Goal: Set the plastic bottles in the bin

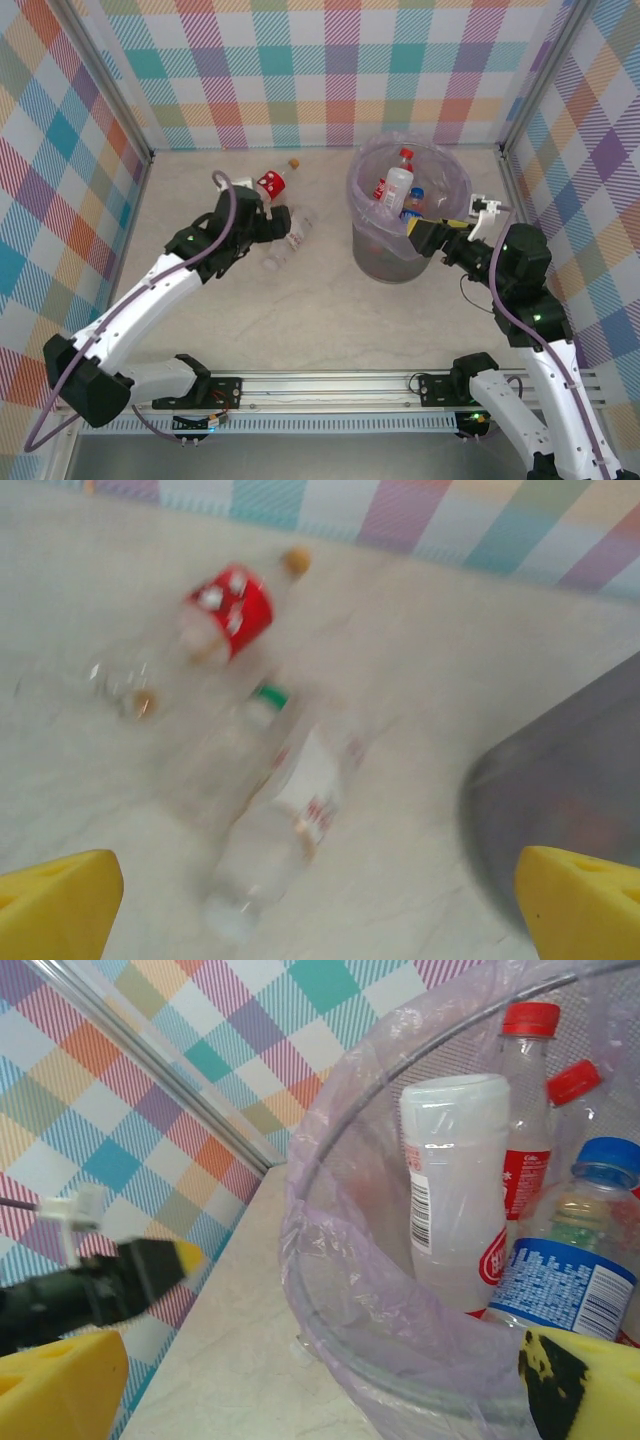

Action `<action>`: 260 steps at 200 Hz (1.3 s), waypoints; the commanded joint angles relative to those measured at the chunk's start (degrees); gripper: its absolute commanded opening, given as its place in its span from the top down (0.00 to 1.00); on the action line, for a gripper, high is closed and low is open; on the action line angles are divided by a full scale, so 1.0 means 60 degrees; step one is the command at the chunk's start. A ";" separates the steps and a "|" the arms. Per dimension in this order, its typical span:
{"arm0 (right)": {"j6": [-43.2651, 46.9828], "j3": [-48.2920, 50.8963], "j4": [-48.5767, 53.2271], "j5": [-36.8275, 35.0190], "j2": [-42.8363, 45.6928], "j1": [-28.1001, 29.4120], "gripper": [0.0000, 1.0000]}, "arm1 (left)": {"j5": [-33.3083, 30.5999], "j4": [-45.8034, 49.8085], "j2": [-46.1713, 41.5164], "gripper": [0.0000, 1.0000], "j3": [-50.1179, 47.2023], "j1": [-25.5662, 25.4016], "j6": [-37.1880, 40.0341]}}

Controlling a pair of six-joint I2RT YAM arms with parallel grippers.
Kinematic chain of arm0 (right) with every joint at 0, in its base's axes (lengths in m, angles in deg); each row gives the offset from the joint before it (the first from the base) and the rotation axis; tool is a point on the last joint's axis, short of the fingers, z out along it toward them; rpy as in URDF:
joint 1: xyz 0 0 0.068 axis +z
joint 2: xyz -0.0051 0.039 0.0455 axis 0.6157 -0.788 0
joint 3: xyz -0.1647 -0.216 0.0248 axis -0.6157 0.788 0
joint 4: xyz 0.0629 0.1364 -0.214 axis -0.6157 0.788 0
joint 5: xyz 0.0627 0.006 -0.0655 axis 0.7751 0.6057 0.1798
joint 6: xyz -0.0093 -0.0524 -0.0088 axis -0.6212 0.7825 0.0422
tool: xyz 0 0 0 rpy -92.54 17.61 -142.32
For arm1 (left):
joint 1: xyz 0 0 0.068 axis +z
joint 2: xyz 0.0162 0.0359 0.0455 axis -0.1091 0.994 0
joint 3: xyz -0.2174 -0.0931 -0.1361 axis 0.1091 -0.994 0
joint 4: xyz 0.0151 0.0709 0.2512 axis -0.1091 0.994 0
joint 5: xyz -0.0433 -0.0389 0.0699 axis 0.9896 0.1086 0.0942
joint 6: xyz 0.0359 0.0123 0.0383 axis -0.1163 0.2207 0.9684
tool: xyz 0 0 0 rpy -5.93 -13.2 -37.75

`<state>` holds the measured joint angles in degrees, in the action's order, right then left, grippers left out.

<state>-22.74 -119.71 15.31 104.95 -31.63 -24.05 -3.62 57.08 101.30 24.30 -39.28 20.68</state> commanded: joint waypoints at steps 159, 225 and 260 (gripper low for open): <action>0.0767 -0.0657 0.1091 -0.0175 0.0232 0.0063 0.01 | 0.1223 -0.0720 0.3485 0.17 -0.0009 0.0582 0.0489; 0.0168 -0.0320 -0.0027 0.0405 -0.0174 0.0062 0.01 | -0.0322 -0.1002 0.3570 0.16 -0.0375 -0.0063 0.0599; -0.0099 -0.0303 -0.0233 0.0419 -0.0182 0.0062 0.01 | -0.0306 -0.1511 0.3916 0.16 -0.0544 -0.0064 0.0808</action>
<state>-21.34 -121.89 17.97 106.28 -33.10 -24.05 -3.40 50.00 122.74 21.92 -39.60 24.00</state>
